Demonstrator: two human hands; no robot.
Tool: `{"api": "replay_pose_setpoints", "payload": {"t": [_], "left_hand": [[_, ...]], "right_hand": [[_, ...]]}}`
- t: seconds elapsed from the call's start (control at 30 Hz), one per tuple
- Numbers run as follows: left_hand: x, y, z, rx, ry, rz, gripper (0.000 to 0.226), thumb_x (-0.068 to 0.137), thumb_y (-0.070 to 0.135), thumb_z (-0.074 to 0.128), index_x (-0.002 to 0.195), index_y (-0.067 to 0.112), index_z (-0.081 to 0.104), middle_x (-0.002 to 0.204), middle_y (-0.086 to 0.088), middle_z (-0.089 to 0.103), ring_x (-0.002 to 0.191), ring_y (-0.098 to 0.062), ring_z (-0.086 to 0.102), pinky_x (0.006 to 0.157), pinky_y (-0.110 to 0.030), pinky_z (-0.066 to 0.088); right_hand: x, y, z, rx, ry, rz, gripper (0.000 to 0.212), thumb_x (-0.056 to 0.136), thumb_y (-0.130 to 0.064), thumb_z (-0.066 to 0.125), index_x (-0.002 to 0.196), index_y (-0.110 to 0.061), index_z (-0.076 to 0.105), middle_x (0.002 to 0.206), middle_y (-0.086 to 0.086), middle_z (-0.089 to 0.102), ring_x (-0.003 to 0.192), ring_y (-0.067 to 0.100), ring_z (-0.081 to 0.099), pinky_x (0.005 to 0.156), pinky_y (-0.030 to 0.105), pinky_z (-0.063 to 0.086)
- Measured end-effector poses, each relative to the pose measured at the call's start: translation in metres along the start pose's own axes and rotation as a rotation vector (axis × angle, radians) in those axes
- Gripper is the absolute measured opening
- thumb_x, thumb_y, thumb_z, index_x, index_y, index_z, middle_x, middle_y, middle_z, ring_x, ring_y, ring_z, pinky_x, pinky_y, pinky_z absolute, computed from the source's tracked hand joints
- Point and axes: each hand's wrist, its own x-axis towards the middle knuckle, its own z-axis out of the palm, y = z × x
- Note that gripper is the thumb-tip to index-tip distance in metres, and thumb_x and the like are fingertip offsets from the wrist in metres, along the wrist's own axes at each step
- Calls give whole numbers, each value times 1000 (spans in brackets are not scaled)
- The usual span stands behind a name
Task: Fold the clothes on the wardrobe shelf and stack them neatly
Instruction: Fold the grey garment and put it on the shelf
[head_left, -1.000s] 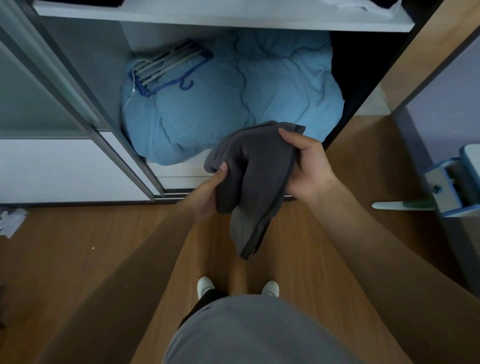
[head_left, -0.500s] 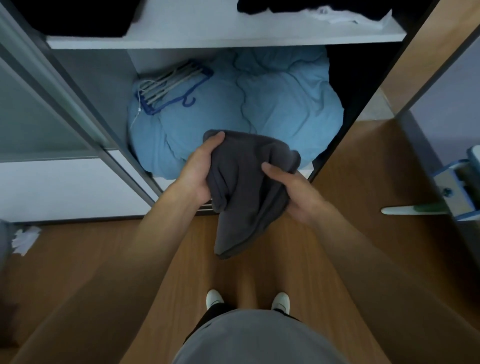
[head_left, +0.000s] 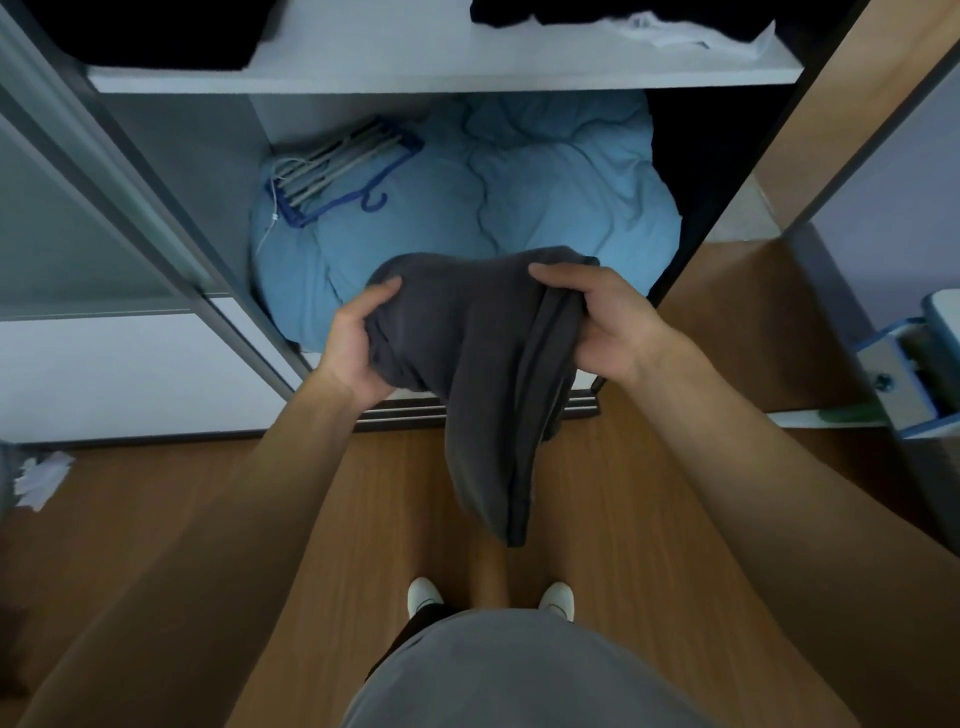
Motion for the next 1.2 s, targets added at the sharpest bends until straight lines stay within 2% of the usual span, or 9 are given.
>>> {"api": "replay_pose_setpoints", "payload": {"t": [0.23,0.43,0.57,0.63,0.7,0.8,0.9,1.0,1.2], "left_hand": [[6,34,-3,45,-28,21,40,93,21,51,123,-1,65,125,-16,66,116,-28,64,103,-41,48],[12,46,16,199,101,-98,33,94,22,53,115,5,72,121,-15,70,104,-27,71,94,-40,53],[11,53,18,171,167,-66,41,94,29,57,126,4,65,131,-15,65,114,-28,66,101,-41,51],[6,53,14,110,144,-30,46,93,36,59,128,5,64,131,-15,65,118,-29,65,102,-41,50],[1,53,11,97,101,-39,46,94,37,57,128,7,64,127,-13,68,116,-27,66,100,-39,50],[1,51,13,248,100,-82,36,96,21,54,126,4,64,122,-13,70,108,-24,68,101,-38,48],[5,46,23,401,204,-142,41,96,11,51,136,1,57,128,-18,64,108,-26,63,103,-39,48],[7,36,28,411,273,-166,40,98,9,50,136,1,57,115,-15,66,95,-23,65,92,-35,52],[10,26,7,536,323,-154,44,92,8,64,134,10,54,121,-14,68,93,-24,68,73,-35,55]], "right_hand": [[3,4,-24,-105,-70,-92,43,87,-9,70,127,2,61,121,18,70,112,31,68,97,43,55],[4,24,-30,-60,-289,-123,46,91,-7,62,136,-9,52,133,12,64,122,28,61,102,40,51],[10,39,-20,-56,-195,-122,57,88,1,66,141,-9,49,136,12,61,125,29,59,106,44,48],[12,37,-13,21,-119,-119,45,88,2,65,132,-5,58,126,15,67,115,29,65,99,42,53],[16,27,-10,100,-49,-75,17,91,-2,61,104,-2,73,102,14,75,93,26,73,85,38,60],[23,15,-18,240,-13,13,26,90,-15,60,72,-5,76,82,12,75,76,26,73,76,36,61],[21,20,-29,226,-43,9,25,87,-20,61,97,-1,74,99,15,74,95,29,70,90,38,53],[22,37,-44,31,34,9,31,90,-11,62,119,-2,66,114,13,72,108,29,68,93,39,54],[38,51,-45,-143,222,14,42,84,1,69,125,4,60,99,14,71,82,23,69,61,29,58]]}}
